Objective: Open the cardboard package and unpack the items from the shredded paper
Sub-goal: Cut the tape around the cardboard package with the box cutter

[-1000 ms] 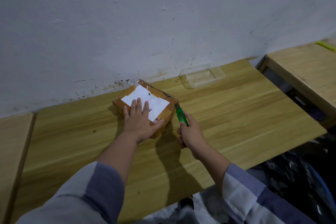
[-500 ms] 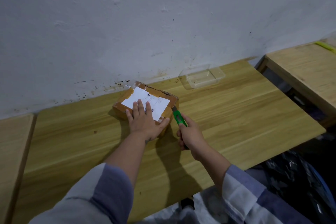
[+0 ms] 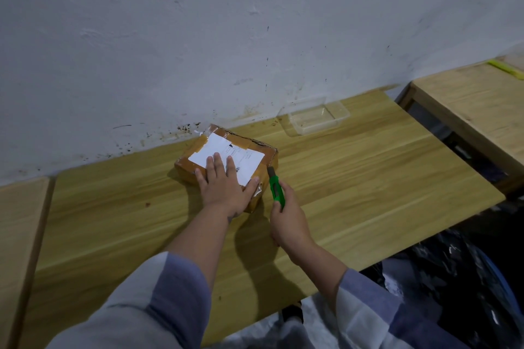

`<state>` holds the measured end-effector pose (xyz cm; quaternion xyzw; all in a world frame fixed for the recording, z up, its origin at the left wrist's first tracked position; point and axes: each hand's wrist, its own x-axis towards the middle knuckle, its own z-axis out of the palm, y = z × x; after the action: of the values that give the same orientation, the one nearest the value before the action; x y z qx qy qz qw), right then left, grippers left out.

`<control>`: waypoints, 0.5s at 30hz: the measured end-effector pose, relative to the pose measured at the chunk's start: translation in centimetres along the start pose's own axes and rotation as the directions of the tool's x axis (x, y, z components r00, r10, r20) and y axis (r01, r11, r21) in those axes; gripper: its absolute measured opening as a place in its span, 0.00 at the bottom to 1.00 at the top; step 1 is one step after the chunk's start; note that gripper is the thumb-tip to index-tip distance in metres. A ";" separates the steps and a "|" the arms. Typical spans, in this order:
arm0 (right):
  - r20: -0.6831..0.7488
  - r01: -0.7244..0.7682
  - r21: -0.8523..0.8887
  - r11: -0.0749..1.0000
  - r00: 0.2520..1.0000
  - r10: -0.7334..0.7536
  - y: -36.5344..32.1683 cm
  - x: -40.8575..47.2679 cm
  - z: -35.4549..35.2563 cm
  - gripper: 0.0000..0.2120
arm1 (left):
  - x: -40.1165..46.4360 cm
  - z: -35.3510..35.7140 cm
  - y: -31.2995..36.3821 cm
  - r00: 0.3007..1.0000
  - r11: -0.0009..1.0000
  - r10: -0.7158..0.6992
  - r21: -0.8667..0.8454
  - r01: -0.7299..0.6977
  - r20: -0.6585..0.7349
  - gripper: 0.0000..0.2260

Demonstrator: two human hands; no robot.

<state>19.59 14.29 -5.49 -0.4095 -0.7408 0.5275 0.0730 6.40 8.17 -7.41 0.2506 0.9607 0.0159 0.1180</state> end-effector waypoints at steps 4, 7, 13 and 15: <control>-0.060 -0.007 0.131 0.991 0.998 0.015 0.5 0.3 0.2 0.22 | -0.2 -0.1 -0.1 1.000 1.000 -0.001 0.002 0.001 -0.004 0.39; -0.058 -0.044 0.237 0.970 0.997 0.059 0.8 0.2 0.4 0.21 | -0.2 -0.2 0.0 1.000 1.000 -0.007 0.010 0.007 -0.001 0.39; 0.049 -0.132 0.352 0.927 0.991 0.123 0.6 0.0 -0.6 0.21 | -0.1 -0.3 0.0 1.000 1.000 -0.009 0.007 0.009 0.003 0.39; 0.073 -0.159 0.392 0.906 0.987 0.142 0.6 0.1 -0.8 0.21 | -0.1 -0.3 0.0 1.000 1.000 -0.006 0.007 0.006 0.004 0.39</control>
<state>20.29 15.02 -5.66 -0.4307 -0.5861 0.6793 0.0978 6.43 8.11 -7.12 0.2480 0.9614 0.0118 0.1189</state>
